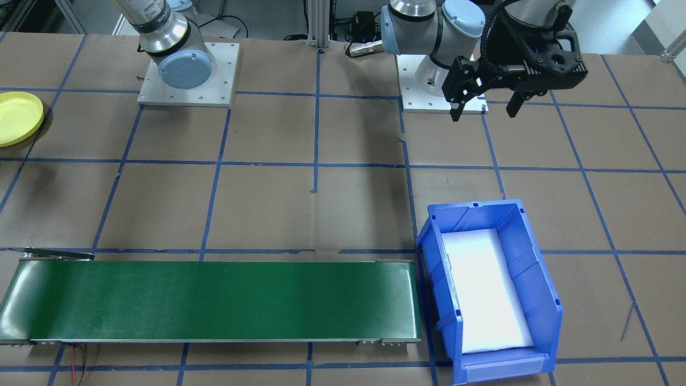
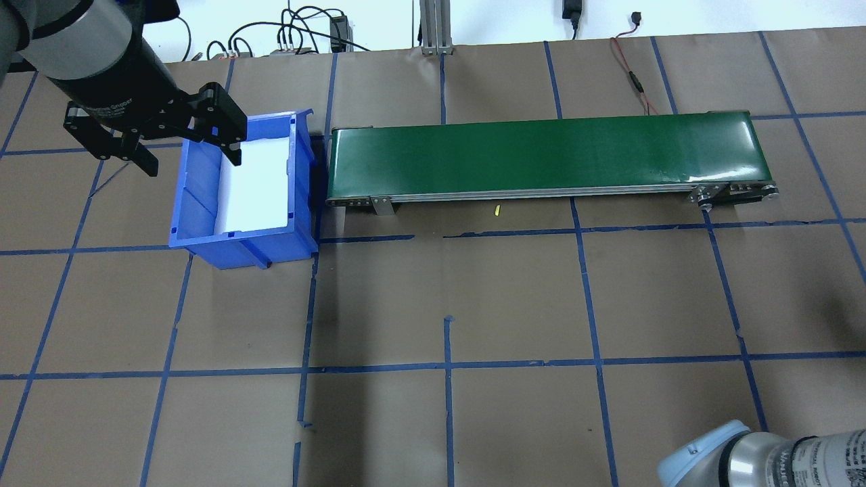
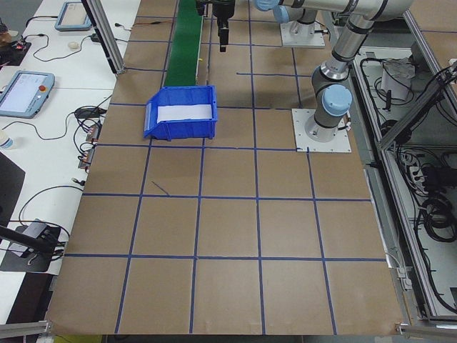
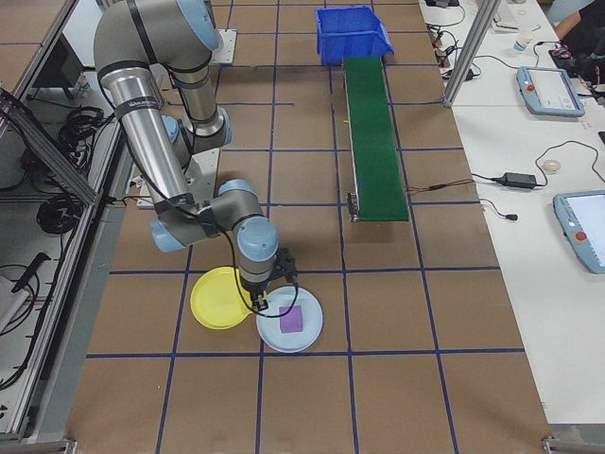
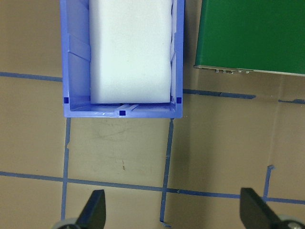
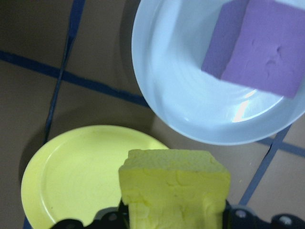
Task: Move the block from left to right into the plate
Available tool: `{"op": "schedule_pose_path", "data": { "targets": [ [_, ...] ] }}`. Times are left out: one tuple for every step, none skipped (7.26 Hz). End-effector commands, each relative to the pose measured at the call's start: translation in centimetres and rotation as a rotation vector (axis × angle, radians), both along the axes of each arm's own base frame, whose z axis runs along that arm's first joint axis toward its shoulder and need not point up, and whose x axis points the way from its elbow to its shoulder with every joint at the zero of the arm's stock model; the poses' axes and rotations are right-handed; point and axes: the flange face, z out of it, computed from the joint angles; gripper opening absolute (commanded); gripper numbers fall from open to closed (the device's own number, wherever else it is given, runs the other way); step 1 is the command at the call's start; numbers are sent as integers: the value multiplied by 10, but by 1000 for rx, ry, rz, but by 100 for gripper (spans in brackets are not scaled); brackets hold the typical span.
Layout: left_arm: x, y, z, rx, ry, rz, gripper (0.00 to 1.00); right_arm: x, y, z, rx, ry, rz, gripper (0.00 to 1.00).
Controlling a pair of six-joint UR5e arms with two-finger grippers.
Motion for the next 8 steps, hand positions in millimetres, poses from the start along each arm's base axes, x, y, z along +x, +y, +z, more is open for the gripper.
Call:
{"op": "schedule_pose_path", "data": {
  "targets": [
    [0,0,0,0,0,0,100,15,36,4,-4,-8,-117,34],
    [0,0,0,0,0,0,100,25,36,-9,-11,-38,-141,35],
    [0,0,0,0,0,0,100,30,31,-19,-68,-73,-134,40],
    [0,0,2,-5,1,0,100,28,28,-25,-75,-87,-124,81],
    [1,0,3,-8,1,0,100,25,29,-31,-58,-98,-73,100],
    [0,0,2,-6,1,-2,100,24,29,-32,-58,-99,-48,100],
    [0,0,1,-5,1,-2,100,25,29,-33,-56,-107,-44,100],
    [1,0,1,-5,0,0,100,28,25,-29,-68,-104,-61,100]
  ]
}}
